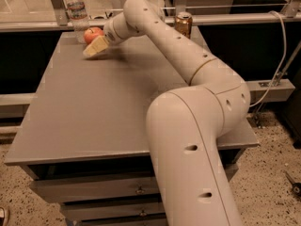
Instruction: Move apple near water bottle
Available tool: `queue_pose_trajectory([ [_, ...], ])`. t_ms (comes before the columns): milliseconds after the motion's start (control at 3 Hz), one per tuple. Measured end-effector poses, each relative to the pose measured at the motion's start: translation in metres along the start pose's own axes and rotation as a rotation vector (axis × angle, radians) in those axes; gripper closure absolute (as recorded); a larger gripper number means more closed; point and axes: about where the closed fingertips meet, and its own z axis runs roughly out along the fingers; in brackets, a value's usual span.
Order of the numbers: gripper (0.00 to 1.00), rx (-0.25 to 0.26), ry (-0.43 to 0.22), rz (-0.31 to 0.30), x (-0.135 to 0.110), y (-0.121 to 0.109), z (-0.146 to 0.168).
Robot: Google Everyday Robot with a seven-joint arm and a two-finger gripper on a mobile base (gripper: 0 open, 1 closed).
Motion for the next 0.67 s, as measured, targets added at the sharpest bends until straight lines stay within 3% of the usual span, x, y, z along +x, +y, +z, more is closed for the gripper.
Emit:
queue_pose_trajectory([
  [333,0.00,0.000,-0.034,-0.023,-0.002,0.001,-0.032],
  [667,0.00,-0.011,-0.104,-0.075,-0.008,0.015,-0.091],
])
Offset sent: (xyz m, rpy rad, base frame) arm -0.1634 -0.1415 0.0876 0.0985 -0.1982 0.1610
